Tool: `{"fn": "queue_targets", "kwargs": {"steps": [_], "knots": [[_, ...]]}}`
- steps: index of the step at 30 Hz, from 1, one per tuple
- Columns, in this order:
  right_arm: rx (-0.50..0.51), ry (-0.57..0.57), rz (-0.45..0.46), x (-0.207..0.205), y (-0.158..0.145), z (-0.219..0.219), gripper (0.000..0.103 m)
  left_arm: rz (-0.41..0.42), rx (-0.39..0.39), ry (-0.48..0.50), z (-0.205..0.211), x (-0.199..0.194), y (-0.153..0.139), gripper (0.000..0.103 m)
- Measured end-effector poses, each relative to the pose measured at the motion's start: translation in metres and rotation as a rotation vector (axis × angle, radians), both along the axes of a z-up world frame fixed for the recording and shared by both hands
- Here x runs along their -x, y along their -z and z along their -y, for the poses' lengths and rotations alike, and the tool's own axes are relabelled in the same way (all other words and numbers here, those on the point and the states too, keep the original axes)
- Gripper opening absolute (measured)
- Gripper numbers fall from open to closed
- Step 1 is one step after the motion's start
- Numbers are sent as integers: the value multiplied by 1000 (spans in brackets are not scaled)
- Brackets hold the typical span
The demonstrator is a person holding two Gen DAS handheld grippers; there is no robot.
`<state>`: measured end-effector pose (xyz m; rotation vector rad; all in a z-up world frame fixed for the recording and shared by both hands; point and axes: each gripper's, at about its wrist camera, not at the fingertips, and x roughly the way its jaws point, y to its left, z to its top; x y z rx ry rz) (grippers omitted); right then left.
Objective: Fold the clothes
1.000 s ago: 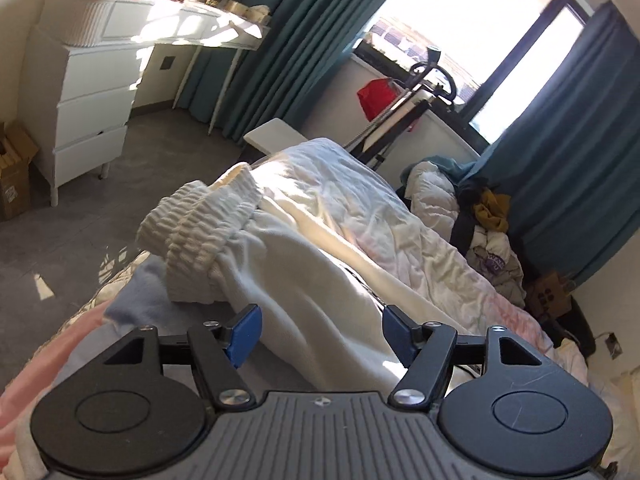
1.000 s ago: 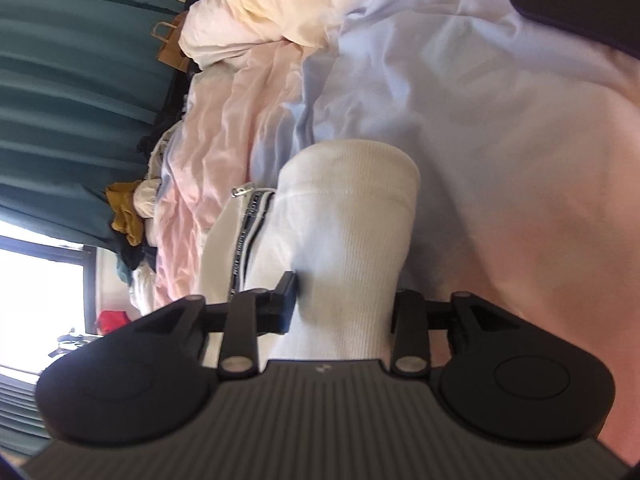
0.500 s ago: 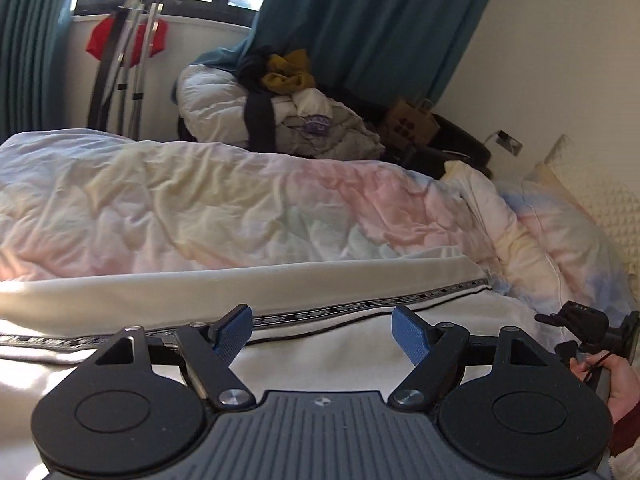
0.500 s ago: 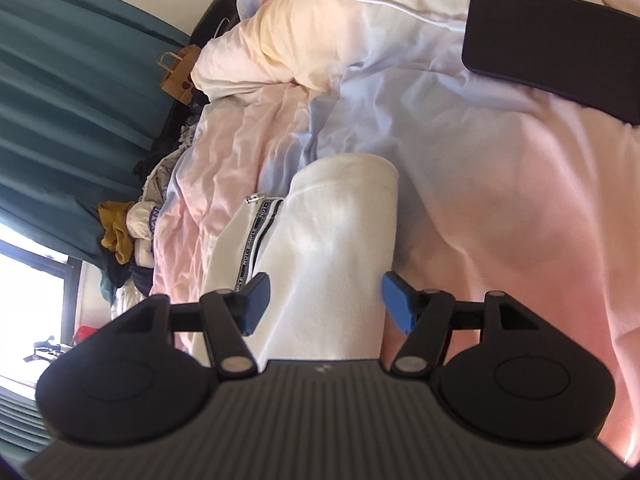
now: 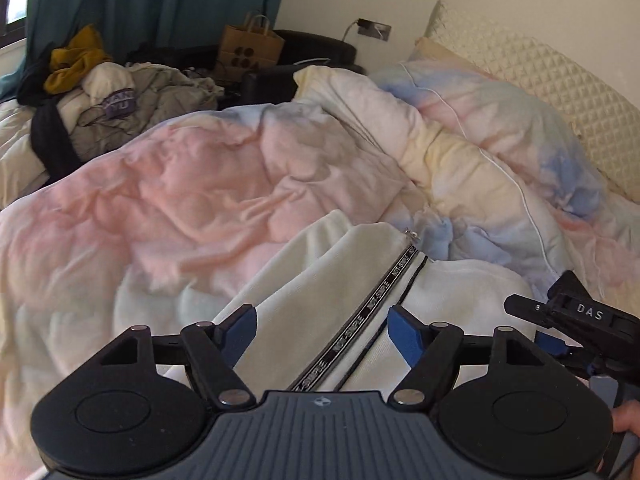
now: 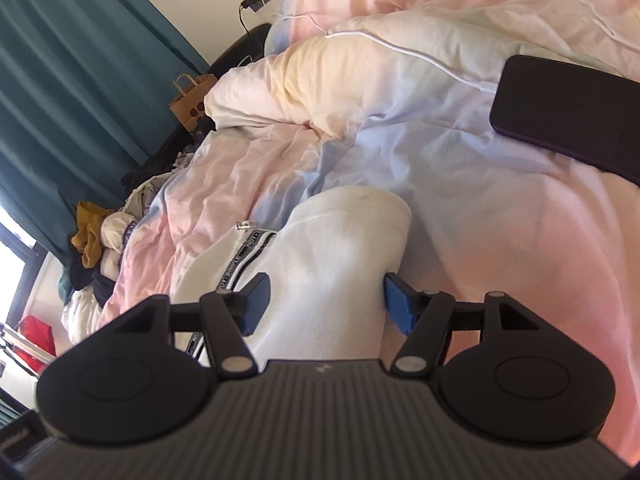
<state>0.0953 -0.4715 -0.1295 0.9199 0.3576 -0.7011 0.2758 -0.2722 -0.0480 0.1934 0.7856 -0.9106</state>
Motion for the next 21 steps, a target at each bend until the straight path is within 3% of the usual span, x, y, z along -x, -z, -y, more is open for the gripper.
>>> {"fn": "queue_targets", "kwargs": {"steps": [3,10,13,15,21], "knots": [[-28,27,-5,-5,10,4,65,7,-40,51,42,-20,16,71],[-87,61,0,-12,27,13,65,12,-161,140,105,-46,45,58],[-89,60,7,-14,28,13,65,6,-191,159,111,-47,51,38],[-92,59,9,-14,28,14,65,15,-204,168,112,-44,51,9],[-137,46,62,-4,26,19,65,114,-218,123,110,-26,33,3]]}}
